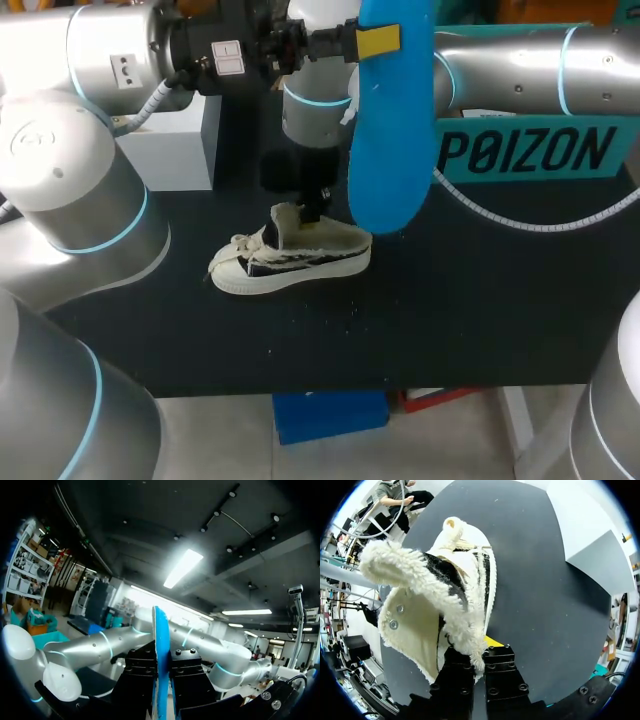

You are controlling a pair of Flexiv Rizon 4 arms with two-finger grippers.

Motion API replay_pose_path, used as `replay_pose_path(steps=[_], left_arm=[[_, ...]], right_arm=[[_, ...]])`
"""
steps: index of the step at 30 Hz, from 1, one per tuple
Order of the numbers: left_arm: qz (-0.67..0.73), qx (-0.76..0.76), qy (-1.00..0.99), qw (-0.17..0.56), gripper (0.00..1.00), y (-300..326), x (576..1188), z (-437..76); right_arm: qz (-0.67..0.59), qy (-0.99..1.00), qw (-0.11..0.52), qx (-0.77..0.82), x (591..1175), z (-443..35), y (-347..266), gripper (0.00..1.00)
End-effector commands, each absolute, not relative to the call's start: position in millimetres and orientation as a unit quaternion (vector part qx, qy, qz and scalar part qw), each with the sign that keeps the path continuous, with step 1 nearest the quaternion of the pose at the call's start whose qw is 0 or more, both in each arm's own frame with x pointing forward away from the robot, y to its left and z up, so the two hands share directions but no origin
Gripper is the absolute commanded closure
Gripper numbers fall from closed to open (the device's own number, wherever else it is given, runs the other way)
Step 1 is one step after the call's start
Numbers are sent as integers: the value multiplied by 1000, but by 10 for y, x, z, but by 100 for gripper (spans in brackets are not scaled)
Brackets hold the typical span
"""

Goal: Take the shoe out of the shoebox, open the shoe tongue, remove and reinsert the insole, then place the shoe into the shoebox

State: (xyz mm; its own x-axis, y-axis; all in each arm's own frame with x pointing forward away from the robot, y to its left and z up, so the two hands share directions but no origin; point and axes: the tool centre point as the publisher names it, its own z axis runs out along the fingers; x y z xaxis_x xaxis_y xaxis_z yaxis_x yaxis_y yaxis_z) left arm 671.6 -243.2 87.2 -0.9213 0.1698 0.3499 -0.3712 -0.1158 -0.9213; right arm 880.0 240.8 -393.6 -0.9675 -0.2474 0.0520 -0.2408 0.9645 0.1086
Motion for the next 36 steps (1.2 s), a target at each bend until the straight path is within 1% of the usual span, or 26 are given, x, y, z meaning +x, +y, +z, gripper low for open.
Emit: replay_pose_path(steps=[1, 3, 10, 13, 24, 31, 36], left_arm=[[742, 79, -640, 181, 100, -2432, 6709, 868], [742, 79, -640, 181, 100, -2432, 6709, 868], [742, 79, -640, 181, 100, -2432, 6709, 868], [742, 79, -640, 181, 100, -2432, 6709, 868], [742, 79, -640, 181, 100, -2432, 6709, 868], [742, 79, -640, 181, 100, -2432, 6709, 868], [742, 79, -640, 181, 100, -2432, 6709, 868]], right_arm=[[-36, -995, 36, 89, 8839, -3886, 2338, 100], [-21, -999, 21, 39, 8900, -3754, 2260, 100], [-49, -994, 15, -94, 9008, -3171, 1972, 100], [-40, -987, 6, -154, 9014, -3049, 1869, 100], [-52, -908, -5, -416, 8958, -2928, 1659, 100], [-74, -849, -3, -523, 8786, -2935, 1733, 100], [-77, -829, -8, -555, 8690, -2981, 1811, 100]])
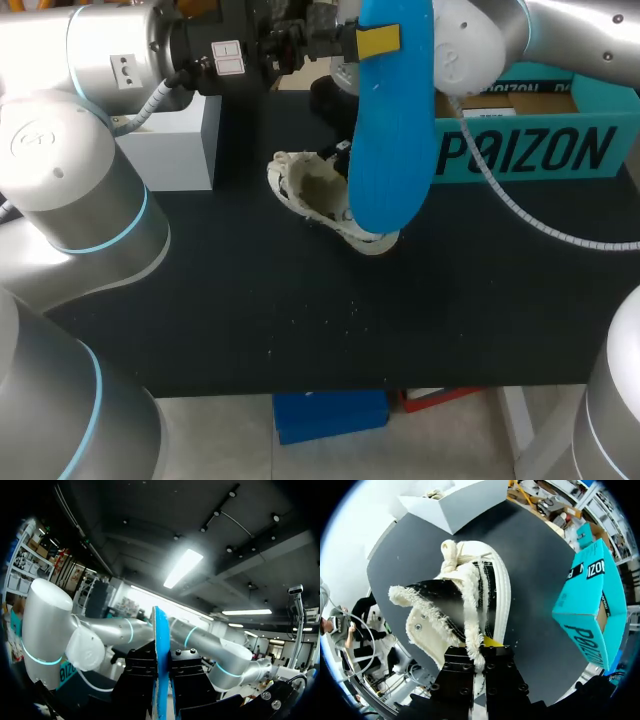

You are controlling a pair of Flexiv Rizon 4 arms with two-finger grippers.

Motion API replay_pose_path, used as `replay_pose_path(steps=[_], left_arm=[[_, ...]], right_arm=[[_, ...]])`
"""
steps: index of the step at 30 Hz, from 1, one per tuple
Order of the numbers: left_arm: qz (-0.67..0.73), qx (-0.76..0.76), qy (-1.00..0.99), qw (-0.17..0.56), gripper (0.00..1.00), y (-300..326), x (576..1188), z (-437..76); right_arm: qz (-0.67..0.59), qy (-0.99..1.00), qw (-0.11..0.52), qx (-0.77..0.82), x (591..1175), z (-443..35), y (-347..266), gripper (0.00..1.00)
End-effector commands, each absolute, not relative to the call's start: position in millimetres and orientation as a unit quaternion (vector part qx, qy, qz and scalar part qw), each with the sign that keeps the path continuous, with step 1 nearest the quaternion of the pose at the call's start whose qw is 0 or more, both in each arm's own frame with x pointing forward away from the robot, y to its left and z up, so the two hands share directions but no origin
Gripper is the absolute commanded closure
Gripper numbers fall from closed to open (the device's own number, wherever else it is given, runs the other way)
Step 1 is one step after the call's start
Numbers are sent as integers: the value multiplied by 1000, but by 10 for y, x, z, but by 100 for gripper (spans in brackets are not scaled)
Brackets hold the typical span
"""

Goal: Take the shoe out of the shoebox, open the shoe tongue, remove and reinsert the insole, then place the shoe into the shoebox

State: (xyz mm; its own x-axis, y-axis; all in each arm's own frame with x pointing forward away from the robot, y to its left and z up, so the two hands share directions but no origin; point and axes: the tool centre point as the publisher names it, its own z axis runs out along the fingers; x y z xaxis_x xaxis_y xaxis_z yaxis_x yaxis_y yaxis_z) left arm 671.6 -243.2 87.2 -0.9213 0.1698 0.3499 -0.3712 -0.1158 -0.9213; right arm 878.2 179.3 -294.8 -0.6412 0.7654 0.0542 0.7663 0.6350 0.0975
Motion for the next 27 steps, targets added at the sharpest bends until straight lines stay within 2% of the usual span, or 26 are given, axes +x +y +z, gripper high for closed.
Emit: replay_pose_path(steps=[1, 27], left_arm=[[742, 79, -640, 181, 100, -2432, 6709, 868], [742, 79, -640, 181, 100, -2432, 6709, 868]], right_arm=[[-75, -819, -11, -568, 8678, -2999, 1815, 100], [-20, -772, -24, -635, 8578, -3763, 1955, 100]])
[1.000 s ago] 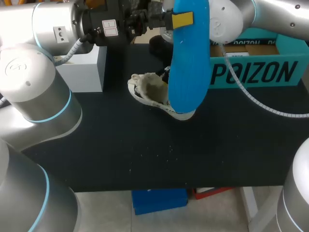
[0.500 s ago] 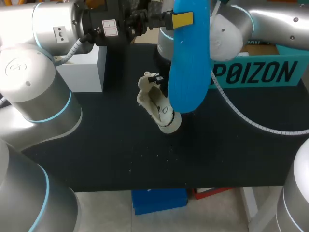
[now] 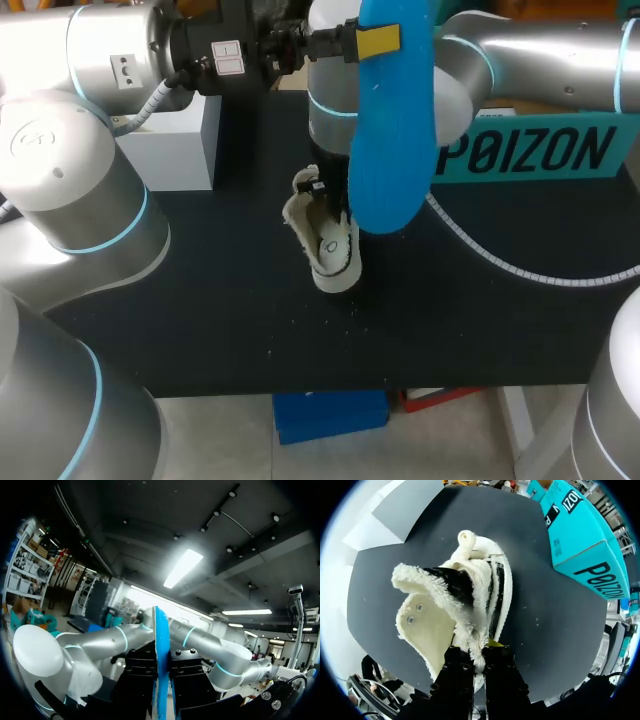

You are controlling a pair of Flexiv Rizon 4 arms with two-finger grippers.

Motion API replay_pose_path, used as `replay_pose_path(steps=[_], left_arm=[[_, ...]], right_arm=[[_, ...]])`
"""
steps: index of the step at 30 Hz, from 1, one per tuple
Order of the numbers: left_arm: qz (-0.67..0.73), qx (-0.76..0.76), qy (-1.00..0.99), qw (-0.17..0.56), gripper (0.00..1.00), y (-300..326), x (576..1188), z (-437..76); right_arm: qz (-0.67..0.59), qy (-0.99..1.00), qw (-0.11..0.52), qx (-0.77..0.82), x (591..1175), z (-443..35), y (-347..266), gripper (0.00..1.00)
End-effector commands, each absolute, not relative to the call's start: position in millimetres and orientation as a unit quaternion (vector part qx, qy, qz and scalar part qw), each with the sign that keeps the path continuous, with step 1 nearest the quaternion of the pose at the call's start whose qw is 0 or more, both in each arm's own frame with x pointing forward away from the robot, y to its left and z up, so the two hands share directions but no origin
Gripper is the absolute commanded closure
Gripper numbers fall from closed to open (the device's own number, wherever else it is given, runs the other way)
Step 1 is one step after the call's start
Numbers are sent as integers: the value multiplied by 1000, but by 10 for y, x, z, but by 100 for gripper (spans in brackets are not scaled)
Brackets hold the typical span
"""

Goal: Take the shoe out of the shoebox, open the shoe tongue, remove and reinsert the insole, then place the shoe into the shoebox

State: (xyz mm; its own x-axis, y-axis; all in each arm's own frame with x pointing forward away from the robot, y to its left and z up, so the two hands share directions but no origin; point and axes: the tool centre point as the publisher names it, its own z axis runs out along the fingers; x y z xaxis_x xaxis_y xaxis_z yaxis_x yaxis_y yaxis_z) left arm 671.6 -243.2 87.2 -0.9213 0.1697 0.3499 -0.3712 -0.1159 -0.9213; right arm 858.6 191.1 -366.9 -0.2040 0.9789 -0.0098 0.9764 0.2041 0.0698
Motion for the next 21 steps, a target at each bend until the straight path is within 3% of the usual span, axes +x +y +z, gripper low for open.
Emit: replay_pose_path(steps=[1, 14, 15, 16, 17, 21], left_arm=[[742, 79, -640, 181, 100, -2432, 6709, 868], [742, 79, -640, 181, 100, -2432, 6709, 868], [742, 79, -640, 181, 100, -2432, 6709, 868], [742, 79, -640, 181, 100, -2432, 6709, 868], [742, 79, -640, 181, 100, -2432, 6709, 868], [742, 79, -640, 181, 100, -2432, 6709, 868]], right_arm=[[20, 771, 22, 636, 8568, -3786, 1952, 100], [12, 752, 10, 659, 8400, -3948, 1841, 100], [15, 749, 6, 662, 8393, -3940, 1826, 73], [22, 748, -1, 664, 8389, -3924, 1814, 12], [32, 745, -8, 666, 8378, -3892, 1800, 0], [124, 733, -75, 665, 8365, -3685, 1766, 0]])
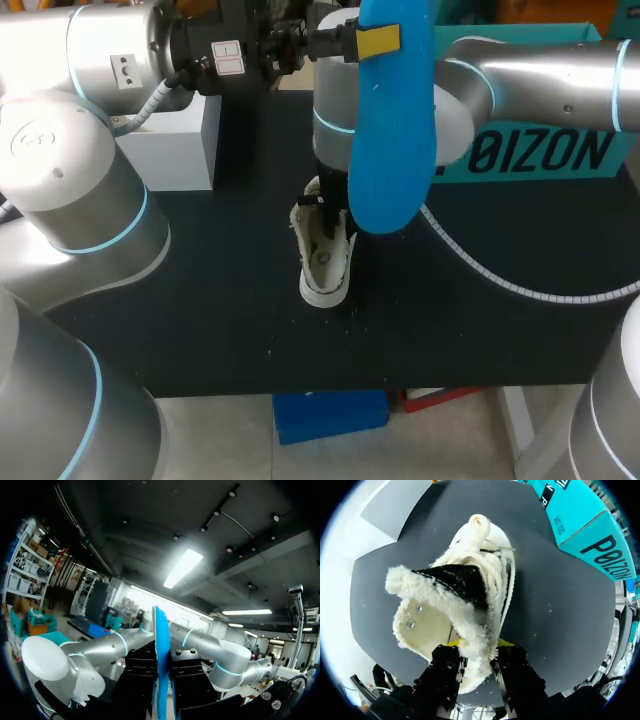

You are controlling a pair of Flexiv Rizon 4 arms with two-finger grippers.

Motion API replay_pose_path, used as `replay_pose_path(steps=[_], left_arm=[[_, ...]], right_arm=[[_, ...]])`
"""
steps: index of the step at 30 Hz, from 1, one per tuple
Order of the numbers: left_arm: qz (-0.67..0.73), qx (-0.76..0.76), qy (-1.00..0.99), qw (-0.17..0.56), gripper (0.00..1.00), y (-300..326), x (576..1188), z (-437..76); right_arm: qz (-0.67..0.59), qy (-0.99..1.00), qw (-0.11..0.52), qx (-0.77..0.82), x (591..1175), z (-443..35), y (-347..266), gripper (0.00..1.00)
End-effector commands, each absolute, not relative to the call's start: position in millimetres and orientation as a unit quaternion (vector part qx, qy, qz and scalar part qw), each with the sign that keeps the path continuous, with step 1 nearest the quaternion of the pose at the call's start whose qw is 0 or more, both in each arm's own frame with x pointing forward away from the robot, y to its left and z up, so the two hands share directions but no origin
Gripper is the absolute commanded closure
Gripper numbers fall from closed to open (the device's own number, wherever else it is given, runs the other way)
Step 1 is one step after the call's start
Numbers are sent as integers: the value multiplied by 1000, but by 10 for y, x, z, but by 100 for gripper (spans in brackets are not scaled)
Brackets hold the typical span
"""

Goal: Take the shoe out of the shoebox, open the shoe tongue, remove and reinsert the insole, then place the shoe into the shoebox

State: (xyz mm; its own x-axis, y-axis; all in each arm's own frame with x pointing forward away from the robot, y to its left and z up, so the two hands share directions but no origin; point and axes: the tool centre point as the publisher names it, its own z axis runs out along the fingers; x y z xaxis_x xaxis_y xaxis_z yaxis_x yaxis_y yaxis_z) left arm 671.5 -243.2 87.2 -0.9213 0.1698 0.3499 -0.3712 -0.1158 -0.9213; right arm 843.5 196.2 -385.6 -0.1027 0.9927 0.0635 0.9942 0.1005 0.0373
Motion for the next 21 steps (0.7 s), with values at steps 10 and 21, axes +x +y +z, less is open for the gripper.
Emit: replay_pose_path(steps=[10, 21], left_arm=[[742, 79, -640, 181, 100, -2432, 6709, 868], [742, 79, -640, 181, 100, -2432, 6709, 868]], right_arm=[[-370, -685, 189, -598, 8307, -3091, 1701, 0], [-445, -659, 225, -563, 8285, -2893, 1684, 0]])
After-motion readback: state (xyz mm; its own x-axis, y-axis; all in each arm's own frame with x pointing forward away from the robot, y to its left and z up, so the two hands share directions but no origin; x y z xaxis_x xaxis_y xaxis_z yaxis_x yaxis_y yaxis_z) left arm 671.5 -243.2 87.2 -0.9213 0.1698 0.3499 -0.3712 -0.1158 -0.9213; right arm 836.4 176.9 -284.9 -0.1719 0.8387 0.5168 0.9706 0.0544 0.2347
